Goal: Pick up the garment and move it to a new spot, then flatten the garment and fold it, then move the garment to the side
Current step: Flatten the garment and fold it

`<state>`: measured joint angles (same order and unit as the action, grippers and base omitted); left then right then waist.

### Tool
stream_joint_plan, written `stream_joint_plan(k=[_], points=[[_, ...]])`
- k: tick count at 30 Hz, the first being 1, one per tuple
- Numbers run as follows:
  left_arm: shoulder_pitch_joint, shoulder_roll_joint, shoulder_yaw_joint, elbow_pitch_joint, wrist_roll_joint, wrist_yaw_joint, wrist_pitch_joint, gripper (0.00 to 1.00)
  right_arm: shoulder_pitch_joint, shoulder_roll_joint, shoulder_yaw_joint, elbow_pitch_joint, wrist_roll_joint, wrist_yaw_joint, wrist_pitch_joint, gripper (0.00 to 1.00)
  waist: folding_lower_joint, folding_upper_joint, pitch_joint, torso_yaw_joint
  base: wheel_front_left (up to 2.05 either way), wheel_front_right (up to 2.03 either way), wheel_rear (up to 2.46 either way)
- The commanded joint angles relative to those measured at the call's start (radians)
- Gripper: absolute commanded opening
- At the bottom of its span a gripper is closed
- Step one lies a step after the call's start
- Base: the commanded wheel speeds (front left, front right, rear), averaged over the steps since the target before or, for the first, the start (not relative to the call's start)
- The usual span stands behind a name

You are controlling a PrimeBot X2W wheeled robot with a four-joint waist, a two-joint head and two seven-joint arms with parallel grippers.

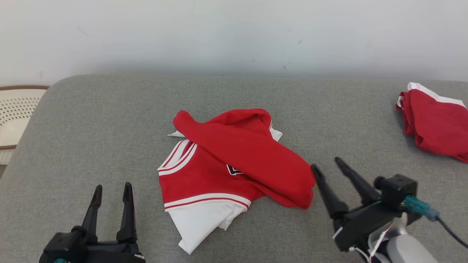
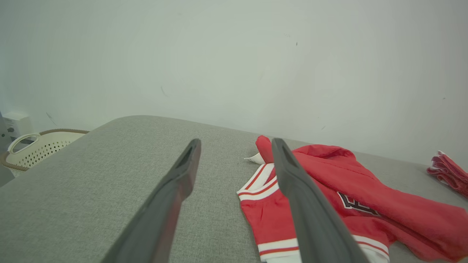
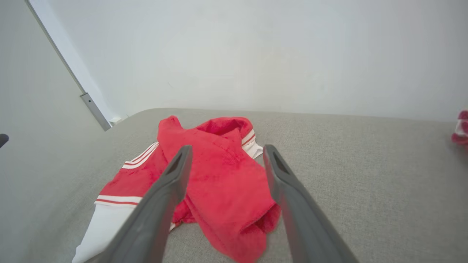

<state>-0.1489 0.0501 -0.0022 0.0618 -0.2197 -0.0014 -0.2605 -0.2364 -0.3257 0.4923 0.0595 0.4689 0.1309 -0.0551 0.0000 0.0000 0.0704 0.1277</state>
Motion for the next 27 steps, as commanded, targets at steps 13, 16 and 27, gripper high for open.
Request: stream_joint_plan(k=[13, 16, 27], points=[[0.003, 0.001, -0.006, -0.006, -0.014, 0.004, -0.003, 1.00, -0.130, -0.031, -0.066, 0.146, -0.011, 0.000, 0.054, 1.00, 0.0000, 0.0000, 0.010, 0.020, 0.00, 0.00, 0.00], [-0.003, 0.001, -0.009, -0.008, -0.016, 0.007, -0.003, 1.00, -0.192, -0.030, -0.036, 0.227, 0.021, 0.000, 0.063, 1.00, 0.0000, 0.0000, 0.016, 0.026, 0.00, 0.00, 0.00], [-0.026, 0.001, -0.029, -0.009, -0.021, 0.013, -0.003, 1.00, -0.406, -0.006, 0.127, 0.570, 0.114, 0.000, 0.066, 1.00, 0.0000, 0.0000, 0.051, 0.061, 0.00, 0.00, 0.00]])
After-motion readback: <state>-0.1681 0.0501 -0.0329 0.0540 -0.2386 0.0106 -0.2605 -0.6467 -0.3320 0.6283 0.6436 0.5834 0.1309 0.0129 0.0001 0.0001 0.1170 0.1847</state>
